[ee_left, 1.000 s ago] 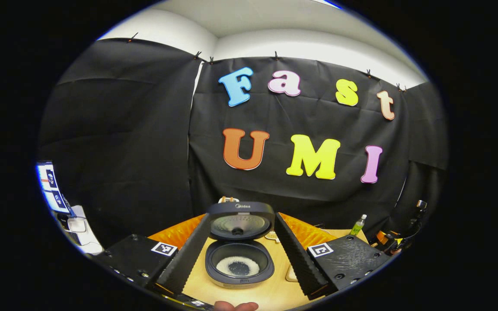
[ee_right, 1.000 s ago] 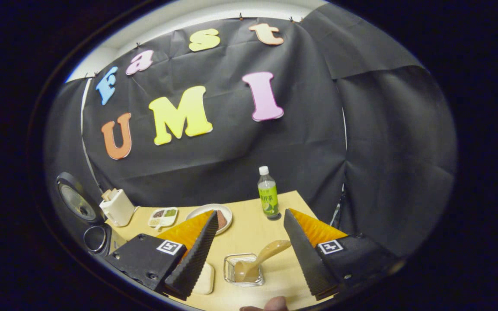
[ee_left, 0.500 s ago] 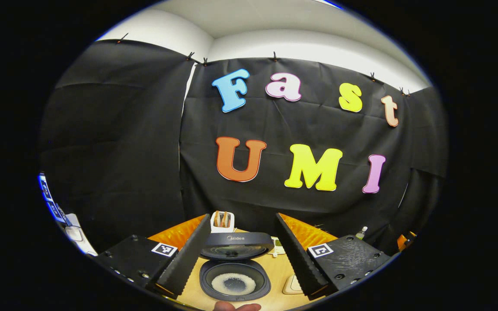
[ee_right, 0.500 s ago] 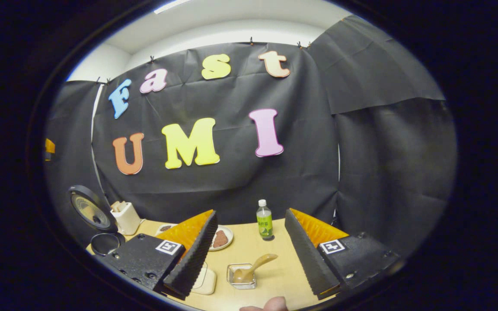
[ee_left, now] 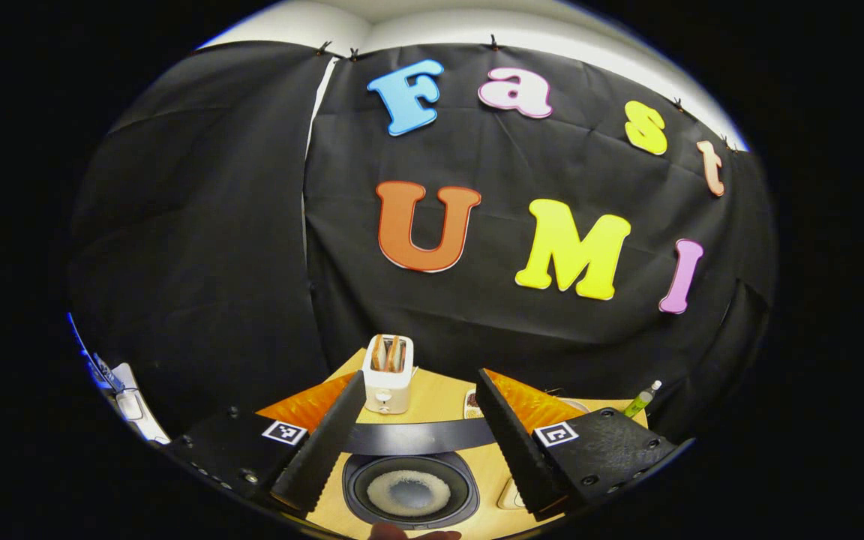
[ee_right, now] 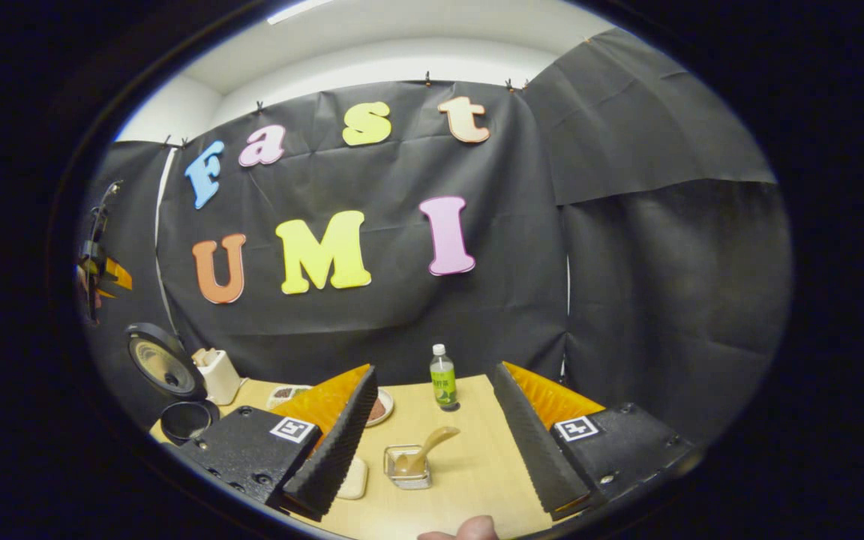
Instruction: Close the left gripper, press the button to open the rice cooker; take a wooden spoon from the chopstick holder with the right hand, scoop a spoonful of rice and pour it into the rice cooker, then put the wooden spoon back into the chopstick holder.
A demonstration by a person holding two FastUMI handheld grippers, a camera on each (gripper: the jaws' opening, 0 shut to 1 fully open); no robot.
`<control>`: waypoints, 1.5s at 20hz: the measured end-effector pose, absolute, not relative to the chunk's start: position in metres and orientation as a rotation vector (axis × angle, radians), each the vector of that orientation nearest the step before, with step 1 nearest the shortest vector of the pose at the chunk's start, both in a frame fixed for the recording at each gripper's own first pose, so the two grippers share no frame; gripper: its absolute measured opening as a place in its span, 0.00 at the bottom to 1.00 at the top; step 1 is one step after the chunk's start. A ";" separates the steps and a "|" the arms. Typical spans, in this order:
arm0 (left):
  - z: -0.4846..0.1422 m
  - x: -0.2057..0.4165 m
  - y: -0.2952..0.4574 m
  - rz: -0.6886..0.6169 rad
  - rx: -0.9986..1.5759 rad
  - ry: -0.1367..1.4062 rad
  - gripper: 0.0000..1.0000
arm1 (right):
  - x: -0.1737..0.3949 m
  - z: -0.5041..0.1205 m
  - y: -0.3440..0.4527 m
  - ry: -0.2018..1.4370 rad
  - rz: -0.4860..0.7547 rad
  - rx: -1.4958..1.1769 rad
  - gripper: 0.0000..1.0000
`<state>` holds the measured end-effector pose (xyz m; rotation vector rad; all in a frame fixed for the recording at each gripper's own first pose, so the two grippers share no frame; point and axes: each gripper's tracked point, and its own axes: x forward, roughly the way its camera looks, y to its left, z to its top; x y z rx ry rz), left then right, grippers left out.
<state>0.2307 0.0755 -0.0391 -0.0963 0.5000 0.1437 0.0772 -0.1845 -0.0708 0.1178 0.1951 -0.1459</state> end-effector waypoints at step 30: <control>-0.228 0.051 0.028 0.187 -0.224 0.869 0.97 | 0.052 -0.080 -0.138 0.256 0.005 0.033 1.00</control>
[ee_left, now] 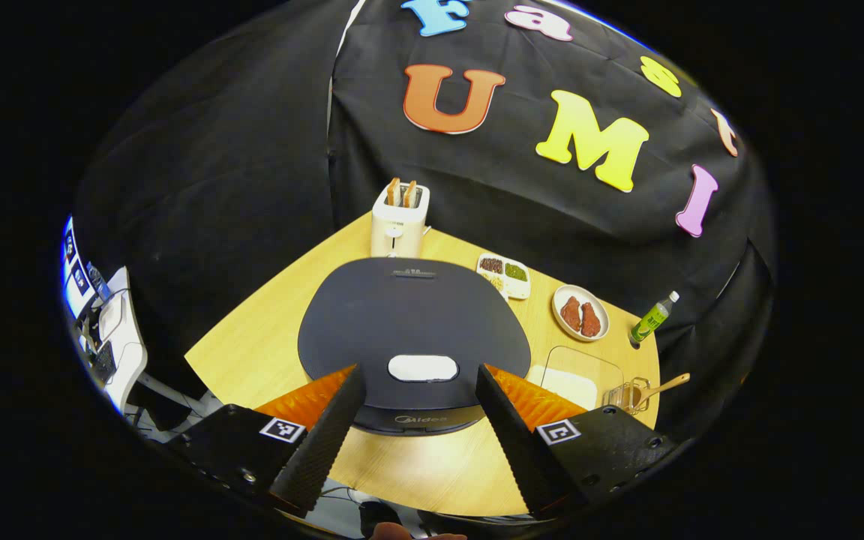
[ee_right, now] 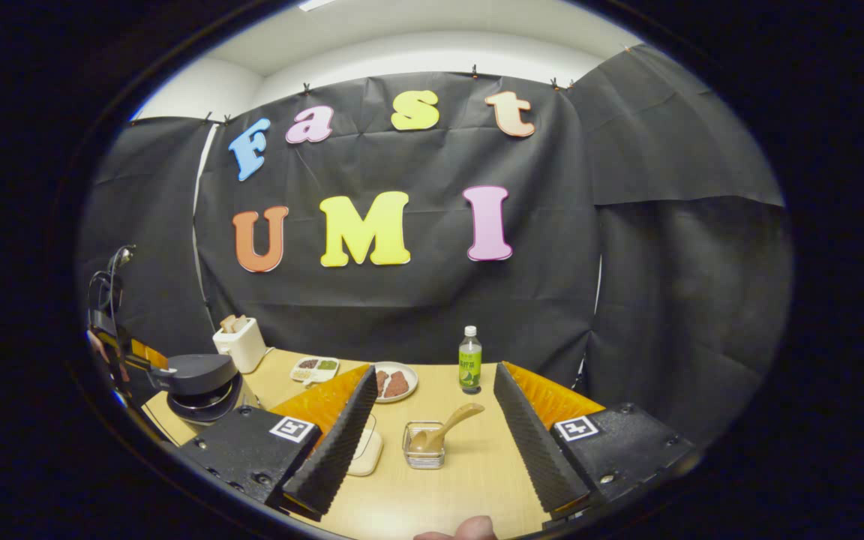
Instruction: Close the left gripper, press the button to open the rice cooker; take a wooden spoon from the chopstick holder with the right hand, scoop a spoonful of rice and pour it into the rice cooker, then put the wooden spoon back into the chopstick holder.
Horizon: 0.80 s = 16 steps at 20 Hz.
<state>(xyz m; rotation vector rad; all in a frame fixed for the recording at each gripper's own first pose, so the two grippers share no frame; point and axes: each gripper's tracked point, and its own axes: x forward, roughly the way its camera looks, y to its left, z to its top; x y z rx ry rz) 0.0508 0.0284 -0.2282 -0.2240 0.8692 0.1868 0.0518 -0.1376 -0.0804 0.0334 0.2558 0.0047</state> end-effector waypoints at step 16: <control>-0.263 0.032 0.036 0.252 -0.082 0.889 0.95 | 0.072 -0.077 -0.121 0.247 0.076 0.064 1.00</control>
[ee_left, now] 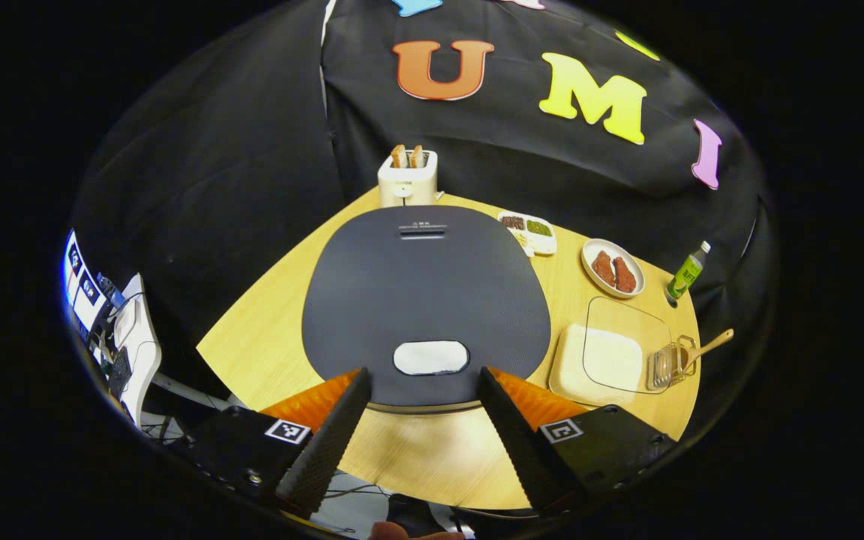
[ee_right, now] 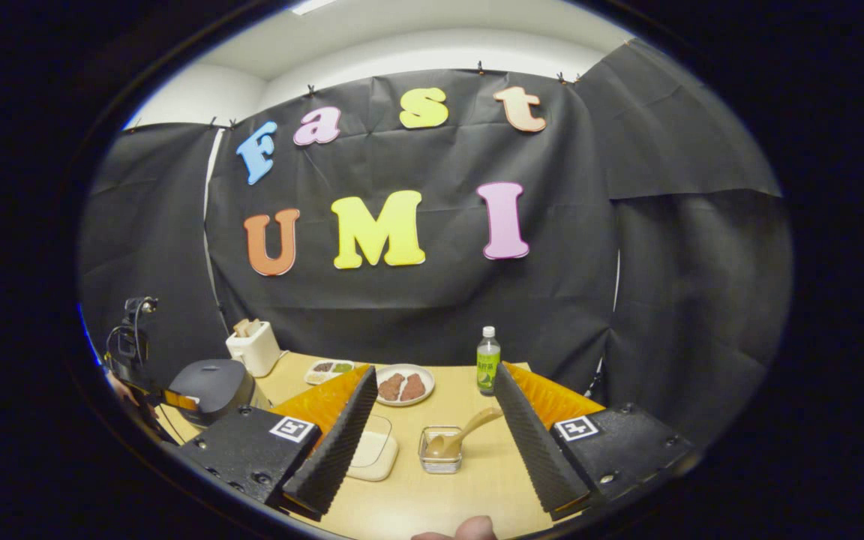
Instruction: Close the left gripper, press the button to open the rice cooker; take a wooden spoon from the chopstick holder with the right hand, scoop a spoonful of rice and pour it into the rice cooker, then put the wooden spoon back into the chopstick holder.
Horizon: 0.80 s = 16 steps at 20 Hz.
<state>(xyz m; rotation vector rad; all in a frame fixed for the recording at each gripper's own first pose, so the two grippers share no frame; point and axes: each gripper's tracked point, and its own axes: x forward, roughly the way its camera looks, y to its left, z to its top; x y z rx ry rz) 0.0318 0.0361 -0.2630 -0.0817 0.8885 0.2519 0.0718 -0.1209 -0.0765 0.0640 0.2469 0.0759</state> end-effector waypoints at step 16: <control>0.007 -0.016 -0.058 -0.174 -0.063 0.128 0.95 | -0.032 0.028 -0.055 0.038 0.045 0.050 1.00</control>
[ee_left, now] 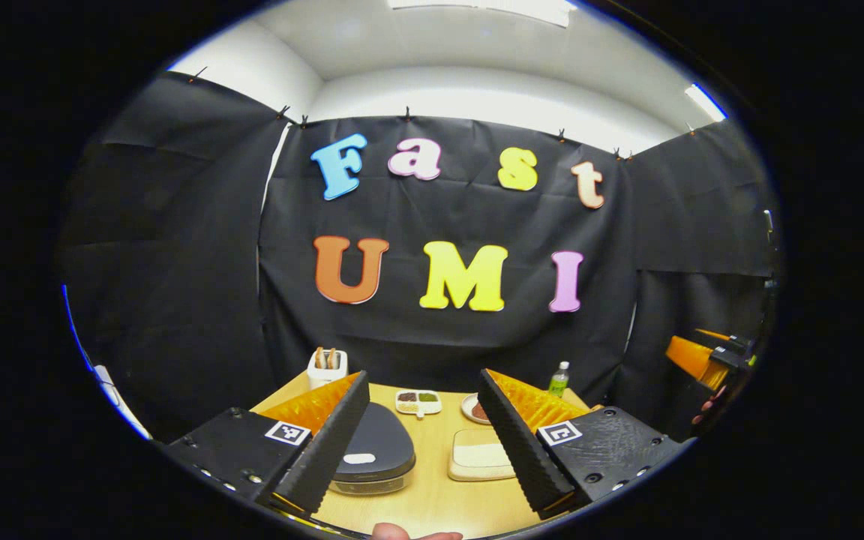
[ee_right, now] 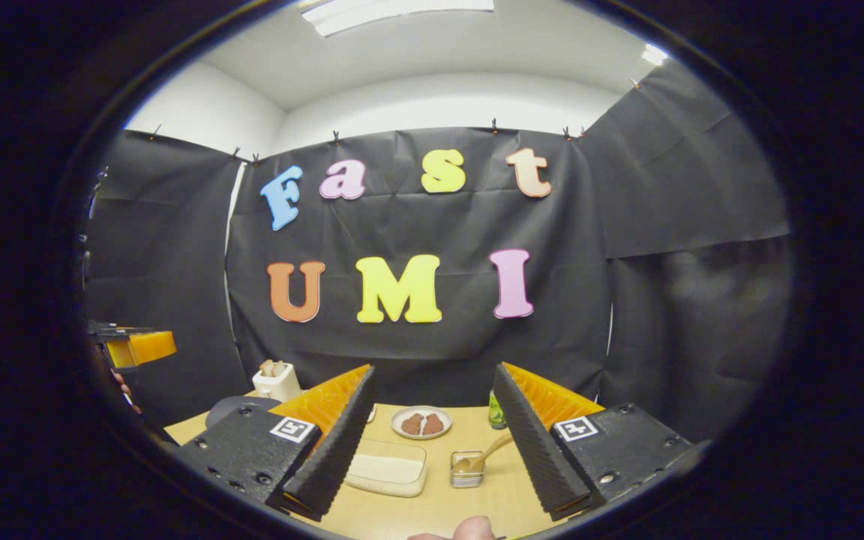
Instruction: Close the left gripper, press the button to open the rice cooker; take a wooden spoon from the chopstick holder with the right hand, scoop a spoonful of rice and pour it into the rice cooker, then put the wooden spoon back into the chopstick holder.
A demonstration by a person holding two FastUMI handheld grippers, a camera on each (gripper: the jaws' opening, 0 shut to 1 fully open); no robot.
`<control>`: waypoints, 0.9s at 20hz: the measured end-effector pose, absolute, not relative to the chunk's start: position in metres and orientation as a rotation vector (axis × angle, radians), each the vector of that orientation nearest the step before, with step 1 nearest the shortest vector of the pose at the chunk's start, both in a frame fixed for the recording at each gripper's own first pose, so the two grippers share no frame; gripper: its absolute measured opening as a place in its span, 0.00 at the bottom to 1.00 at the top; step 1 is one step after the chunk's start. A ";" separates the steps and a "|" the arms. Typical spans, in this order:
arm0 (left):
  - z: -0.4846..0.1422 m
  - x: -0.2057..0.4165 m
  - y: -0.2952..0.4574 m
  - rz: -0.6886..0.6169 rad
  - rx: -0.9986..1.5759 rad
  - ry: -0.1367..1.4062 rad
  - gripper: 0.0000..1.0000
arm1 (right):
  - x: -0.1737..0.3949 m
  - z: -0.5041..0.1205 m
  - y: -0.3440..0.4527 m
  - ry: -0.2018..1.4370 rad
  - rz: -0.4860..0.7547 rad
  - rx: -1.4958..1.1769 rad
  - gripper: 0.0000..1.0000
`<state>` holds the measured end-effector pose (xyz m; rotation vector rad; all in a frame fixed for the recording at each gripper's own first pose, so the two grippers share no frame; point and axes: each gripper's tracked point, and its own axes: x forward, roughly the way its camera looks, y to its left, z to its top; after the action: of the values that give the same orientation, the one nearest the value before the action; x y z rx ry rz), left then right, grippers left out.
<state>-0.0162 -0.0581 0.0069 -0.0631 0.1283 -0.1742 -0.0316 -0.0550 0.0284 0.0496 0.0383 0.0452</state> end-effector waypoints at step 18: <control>0.047 -0.106 -0.083 -0.364 -0.109 -0.012 0.93 | -0.122 0.060 -0.004 -0.023 0.028 0.038 0.99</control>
<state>-0.1057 -0.0833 0.0465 -0.1086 -0.0117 -0.3642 -0.1221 -0.0044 0.0602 0.0383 -0.0225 0.0284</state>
